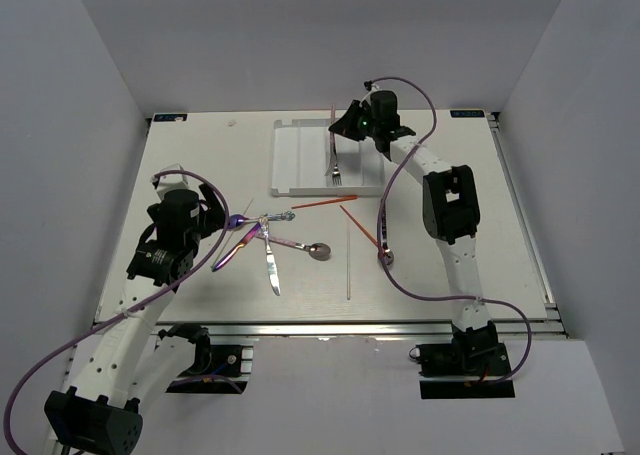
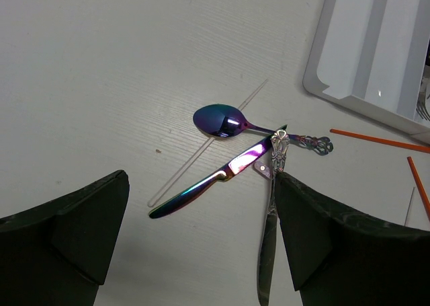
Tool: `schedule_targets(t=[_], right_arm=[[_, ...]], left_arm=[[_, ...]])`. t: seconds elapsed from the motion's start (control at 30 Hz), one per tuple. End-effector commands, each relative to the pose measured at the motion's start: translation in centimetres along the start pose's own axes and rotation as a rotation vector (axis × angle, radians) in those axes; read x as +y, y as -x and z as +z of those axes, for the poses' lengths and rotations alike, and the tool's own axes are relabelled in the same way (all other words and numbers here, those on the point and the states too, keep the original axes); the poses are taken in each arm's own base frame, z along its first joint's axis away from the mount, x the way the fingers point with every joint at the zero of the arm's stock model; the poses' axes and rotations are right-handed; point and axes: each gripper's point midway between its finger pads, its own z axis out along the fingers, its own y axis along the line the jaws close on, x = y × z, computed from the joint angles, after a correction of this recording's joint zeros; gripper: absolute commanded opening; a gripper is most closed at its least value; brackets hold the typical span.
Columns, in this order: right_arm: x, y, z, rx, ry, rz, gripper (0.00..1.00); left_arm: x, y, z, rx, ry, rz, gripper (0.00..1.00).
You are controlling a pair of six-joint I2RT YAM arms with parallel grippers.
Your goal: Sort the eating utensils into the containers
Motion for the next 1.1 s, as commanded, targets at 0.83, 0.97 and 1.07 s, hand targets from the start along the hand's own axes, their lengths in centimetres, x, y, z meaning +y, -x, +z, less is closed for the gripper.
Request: schedule_targets(t=[0.83,0.97,1.07], right_arm=[[-6.4,4.2,-17.1,0.106,-0.587,-0.313,0.89],[-11.5,-4.8,-24.2,0.279,-0.763,-0.321,0.88],[-15.0,-9.2,-28.1,0.354,-0.861,-0.306,0.84]], left_arm=[[0.0,0.9,-0.6,-0.046,-0.013,-0.016,0.98],[-0.2,0.9,-0.6,-0.044,-0.027,-0.015,0.98],[-0.4,0.6,-0.4,-0.029,-0.033,-0.007,0.98]])
